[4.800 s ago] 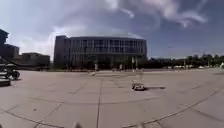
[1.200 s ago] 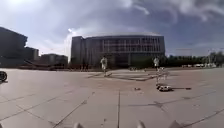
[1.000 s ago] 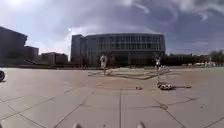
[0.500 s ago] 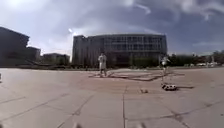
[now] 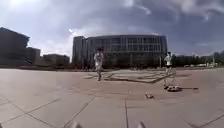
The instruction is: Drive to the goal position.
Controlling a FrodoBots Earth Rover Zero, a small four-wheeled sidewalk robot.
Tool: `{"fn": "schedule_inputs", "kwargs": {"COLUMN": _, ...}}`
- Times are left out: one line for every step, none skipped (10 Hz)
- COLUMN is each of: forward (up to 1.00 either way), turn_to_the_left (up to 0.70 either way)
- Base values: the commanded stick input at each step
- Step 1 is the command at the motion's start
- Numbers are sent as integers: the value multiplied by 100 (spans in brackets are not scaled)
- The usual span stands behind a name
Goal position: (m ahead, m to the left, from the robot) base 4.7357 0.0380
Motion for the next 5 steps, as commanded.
{"fn": "schedule_inputs", "kwargs": {"forward": 70, "turn_to_the_left": -5}}
{"fn": "schedule_inputs", "kwargs": {"forward": 70, "turn_to_the_left": -5}}
{"fn": "schedule_inputs", "kwargs": {"forward": 70, "turn_to_the_left": -5}}
{"fn": "schedule_inputs", "kwargs": {"forward": 70, "turn_to_the_left": -5}}
{"fn": "schedule_inputs", "kwargs": {"forward": 70, "turn_to_the_left": -5}}
